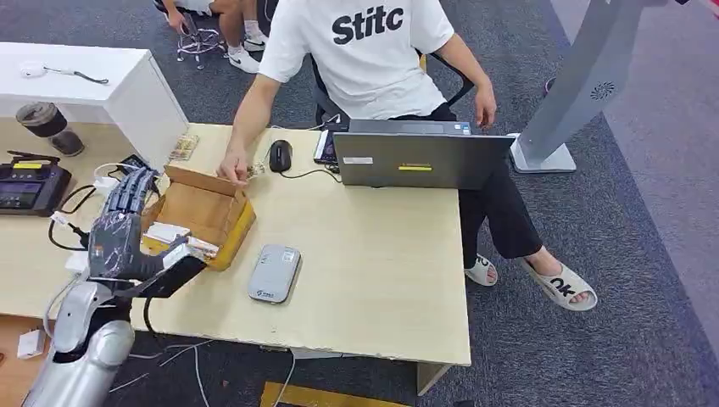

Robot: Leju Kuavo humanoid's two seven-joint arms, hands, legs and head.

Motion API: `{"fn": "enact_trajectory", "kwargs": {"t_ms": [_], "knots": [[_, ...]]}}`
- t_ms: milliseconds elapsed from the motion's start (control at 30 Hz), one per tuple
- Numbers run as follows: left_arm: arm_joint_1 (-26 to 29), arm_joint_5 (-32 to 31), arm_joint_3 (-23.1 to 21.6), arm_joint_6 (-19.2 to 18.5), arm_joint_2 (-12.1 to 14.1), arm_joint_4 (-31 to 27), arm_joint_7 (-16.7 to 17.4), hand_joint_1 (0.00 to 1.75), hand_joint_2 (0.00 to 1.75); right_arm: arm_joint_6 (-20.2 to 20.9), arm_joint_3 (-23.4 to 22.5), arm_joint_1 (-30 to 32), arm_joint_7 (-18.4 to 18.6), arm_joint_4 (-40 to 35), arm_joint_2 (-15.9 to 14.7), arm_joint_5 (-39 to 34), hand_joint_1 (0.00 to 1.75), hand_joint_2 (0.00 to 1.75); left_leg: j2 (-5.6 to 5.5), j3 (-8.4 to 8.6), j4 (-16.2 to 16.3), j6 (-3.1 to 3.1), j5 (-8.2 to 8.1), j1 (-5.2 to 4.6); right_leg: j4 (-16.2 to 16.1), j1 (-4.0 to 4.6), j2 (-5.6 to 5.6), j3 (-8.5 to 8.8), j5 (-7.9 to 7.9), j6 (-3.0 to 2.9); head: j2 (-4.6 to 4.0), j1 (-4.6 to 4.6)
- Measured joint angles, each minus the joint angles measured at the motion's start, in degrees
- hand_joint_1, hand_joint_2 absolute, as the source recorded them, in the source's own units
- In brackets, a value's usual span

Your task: Pass the card to the sensor for recognition and then transmit it.

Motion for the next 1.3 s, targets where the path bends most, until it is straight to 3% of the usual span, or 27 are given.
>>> {"fn": "enact_trajectory", "kwargs": {"t_ms": [267, 600, 833, 1100, 1300], "knots": [[10.2, 2.9, 7.2, -4.6, 1.3, -9.4, -1.9, 0.00, 1.75, -0.1, -1.1, 0.9, 0.1, 0.6, 0.0, -0.1, 0.00, 1.75, -0.06, -0.02, 0.0, 0.00, 0.01, 0.01, 0.0, 0.00, -0.06, 0.01, -0.01, 0.00, 0.00, 0.00], [13.0, -0.3, 11.3, -8.4, 4.2, -13.9, -1.5, 0.00, 1.75, 0.3, -1.7, 1.1, 0.0, 1.0, 0.1, 0.0, 0.00, 1.75, -0.10, -0.01, 0.0, -0.03, 0.03, 0.02, 0.0, 0.00, -0.10, 0.03, -0.01, 0.00, 0.00, -0.02], [12.6, -3.5, 11.7, -10.6, 7.3, -13.7, -0.1, 0.00, 1.75, 0.9, -1.8, 1.1, 0.2, 1.2, 0.5, 0.4, 0.00, 1.75, -0.12, 0.00, 0.0, -0.03, 0.03, 0.04, 0.0, 0.01, -0.11, 0.02, -0.01, 0.00, 0.00, -0.02], [8.7, -6.5, 10.9, -12.0, 7.8, -9.4, 1.1, 0.00, 1.75, 1.6, -1.8, 0.7, 0.6, 1.3, 0.6, 1.4, 0.00, 1.75, -0.12, 0.01, 0.0, -0.04, 0.04, 0.03, 0.0, 0.01, -0.14, 0.03, 0.02, -0.02, 0.00, 0.00], [5.7, -7.8, 8.2, -11.7, 6.6, -4.2, 2.0, 0.00, 1.75, 2.0, -1.8, 0.4, 1.0, 1.4, 1.0, 1.5, 0.00, 1.75, -0.12, 0.02, 0.0, -0.04, 0.04, 0.02, 0.0, 0.01, -0.14, 0.03, 0.02, -0.03, 0.00, -0.02]]}}
